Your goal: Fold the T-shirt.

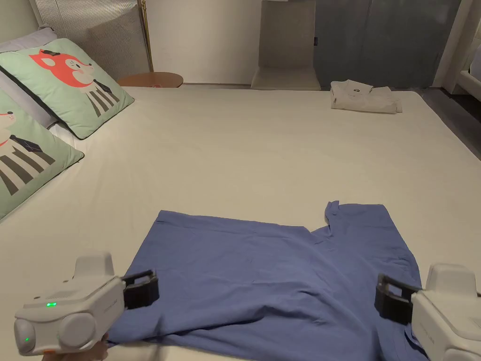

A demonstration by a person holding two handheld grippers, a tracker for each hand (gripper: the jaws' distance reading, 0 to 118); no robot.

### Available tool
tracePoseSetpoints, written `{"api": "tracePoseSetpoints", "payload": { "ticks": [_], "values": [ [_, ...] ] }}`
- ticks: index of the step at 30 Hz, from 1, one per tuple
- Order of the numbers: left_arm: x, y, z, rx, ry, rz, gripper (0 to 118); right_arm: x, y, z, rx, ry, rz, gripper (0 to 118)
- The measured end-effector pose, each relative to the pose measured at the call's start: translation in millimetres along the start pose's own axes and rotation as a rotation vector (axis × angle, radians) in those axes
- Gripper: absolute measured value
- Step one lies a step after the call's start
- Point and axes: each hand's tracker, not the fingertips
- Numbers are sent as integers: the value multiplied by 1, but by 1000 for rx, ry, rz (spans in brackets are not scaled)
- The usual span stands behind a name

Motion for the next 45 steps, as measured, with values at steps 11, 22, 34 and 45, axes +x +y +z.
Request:
{"api": "tracePoseSetpoints", "payload": {
  "ticks": [11,22,34,45],
  "values": [
    [76,51,41,447,-65,-129,106,-29,67,34,305,3,41,100],
    [90,46,34,426,-159,-170,0,-35,65,27,344,2,66,1],
    [72,98,-59,164,-163,-238,0,-32,72,-21,308,11,58,1],
    [39,142,-207,-159,-151,-101,48,-30,87,-83,239,9,77,1]
  ]
}}
